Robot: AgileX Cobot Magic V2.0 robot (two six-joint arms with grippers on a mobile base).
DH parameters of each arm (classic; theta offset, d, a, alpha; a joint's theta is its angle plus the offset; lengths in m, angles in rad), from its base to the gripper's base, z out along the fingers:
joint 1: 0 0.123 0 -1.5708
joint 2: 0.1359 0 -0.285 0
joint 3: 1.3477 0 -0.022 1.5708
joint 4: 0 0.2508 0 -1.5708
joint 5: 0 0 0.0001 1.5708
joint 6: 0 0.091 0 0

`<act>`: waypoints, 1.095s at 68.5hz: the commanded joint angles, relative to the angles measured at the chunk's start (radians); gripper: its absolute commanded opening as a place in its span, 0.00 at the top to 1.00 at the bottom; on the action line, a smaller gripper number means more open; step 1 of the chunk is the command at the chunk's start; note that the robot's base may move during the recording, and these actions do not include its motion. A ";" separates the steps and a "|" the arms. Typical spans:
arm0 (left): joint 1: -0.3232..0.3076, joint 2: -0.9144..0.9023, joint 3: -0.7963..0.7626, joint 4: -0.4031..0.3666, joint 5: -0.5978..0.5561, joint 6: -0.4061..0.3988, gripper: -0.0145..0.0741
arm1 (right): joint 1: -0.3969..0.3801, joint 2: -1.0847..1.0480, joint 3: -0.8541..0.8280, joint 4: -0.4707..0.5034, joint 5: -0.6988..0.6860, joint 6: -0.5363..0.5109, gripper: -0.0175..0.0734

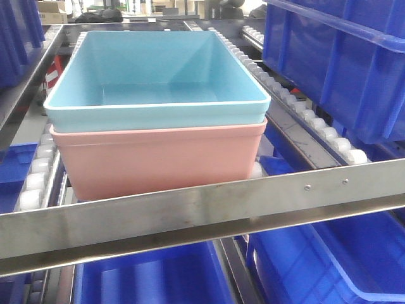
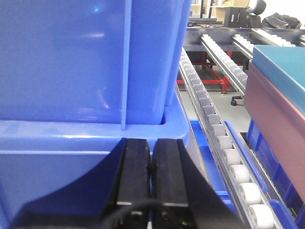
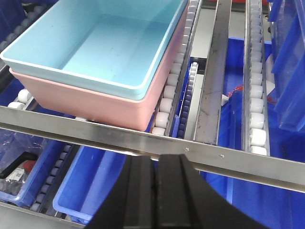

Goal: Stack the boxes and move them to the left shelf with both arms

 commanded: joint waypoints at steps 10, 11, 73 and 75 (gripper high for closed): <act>0.000 -0.013 0.026 -0.008 -0.086 -0.009 0.84 | 0.000 0.002 -0.027 -0.010 -0.090 -0.010 0.75; 0.000 -0.013 0.026 -0.008 -0.086 -0.009 0.84 | 0.000 0.002 -0.027 -0.010 -0.090 -0.010 0.75; 0.000 -0.013 0.026 -0.008 -0.086 -0.009 0.85 | -0.524 -0.332 0.373 -0.008 -0.282 -0.010 0.75; 0.000 -0.013 0.026 -0.008 -0.086 -0.009 0.85 | -0.546 -0.359 0.401 -0.008 -0.314 -0.010 0.75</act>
